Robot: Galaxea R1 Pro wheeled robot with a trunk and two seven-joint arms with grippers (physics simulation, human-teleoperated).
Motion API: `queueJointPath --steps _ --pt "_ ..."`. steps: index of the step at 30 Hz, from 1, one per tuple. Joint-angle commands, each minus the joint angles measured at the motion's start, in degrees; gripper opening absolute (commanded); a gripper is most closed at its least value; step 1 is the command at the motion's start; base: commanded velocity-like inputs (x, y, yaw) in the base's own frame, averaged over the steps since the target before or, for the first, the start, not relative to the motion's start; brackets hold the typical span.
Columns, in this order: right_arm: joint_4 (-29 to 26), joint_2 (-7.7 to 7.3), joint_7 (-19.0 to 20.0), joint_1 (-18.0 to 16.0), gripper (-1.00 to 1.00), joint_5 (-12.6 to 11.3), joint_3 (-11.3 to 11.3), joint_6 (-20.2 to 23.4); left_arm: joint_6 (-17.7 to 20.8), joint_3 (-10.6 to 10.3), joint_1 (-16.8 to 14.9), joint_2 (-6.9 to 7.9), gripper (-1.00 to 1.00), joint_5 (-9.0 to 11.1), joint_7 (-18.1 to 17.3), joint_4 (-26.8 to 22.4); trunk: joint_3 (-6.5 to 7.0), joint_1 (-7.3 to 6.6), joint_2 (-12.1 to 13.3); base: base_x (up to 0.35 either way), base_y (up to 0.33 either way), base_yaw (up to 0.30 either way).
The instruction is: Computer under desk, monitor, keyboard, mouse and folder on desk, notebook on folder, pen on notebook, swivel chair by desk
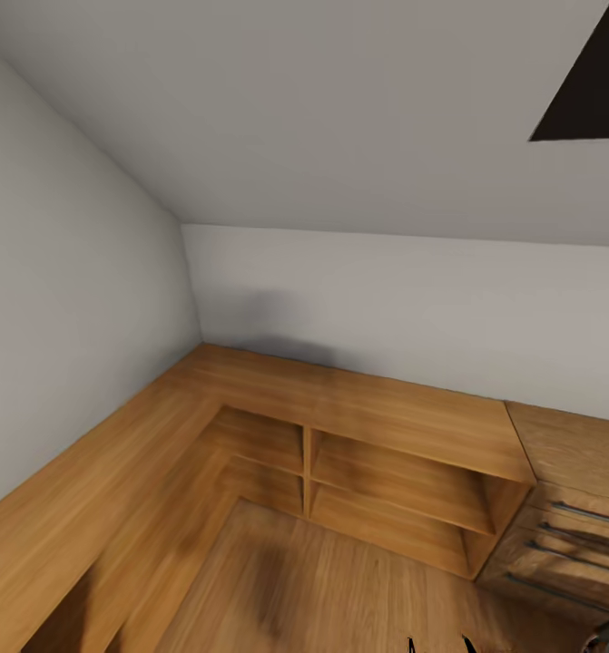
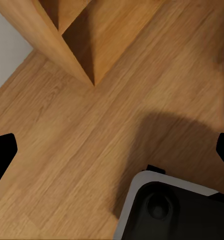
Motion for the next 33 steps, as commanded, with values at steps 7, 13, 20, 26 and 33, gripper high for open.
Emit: queueJointPath --steps 7,13,20,26,33 --pt "0.06 0.04 -0.30 -0.06 1.00 -0.23 0.50 -0.08 -0.01 -0.52 0.04 0.03 1.00 0.23 0.39 -0.14 -0.11 0.04 -0.11 0.000 0.000 -0.297" --pt "0.10 0.04 -0.21 -0.06 1.00 -0.23 0.51 -0.04 -0.01 -0.53 0.04 0.03 1.00 0.26 0.39 -0.13 -0.11 0.04 -0.11 0.033 0.034 -0.298" --pt "0.10 0.04 0.58 -0.06 1.00 -0.23 0.50 -0.03 -0.06 -0.65 0.04 0.02 1.00 0.20 0.31 -0.13 -0.11 0.04 -0.11 0.195 0.188 -0.299" --pt "0.10 0.04 0.65 -0.06 1.00 -0.23 0.51 -0.03 -0.17 -0.67 0.04 0.03 1.00 0.18 0.30 -0.13 -0.11 0.04 -0.11 0.243 0.231 -0.299" --pt "0.10 0.04 0.66 -0.06 1.00 -0.23 0.49 -0.03 -0.26 -0.69 0.04 0.03 1.00 0.18 0.30 -0.13 -0.11 0.04 -0.11 0.251 0.234 -0.299"
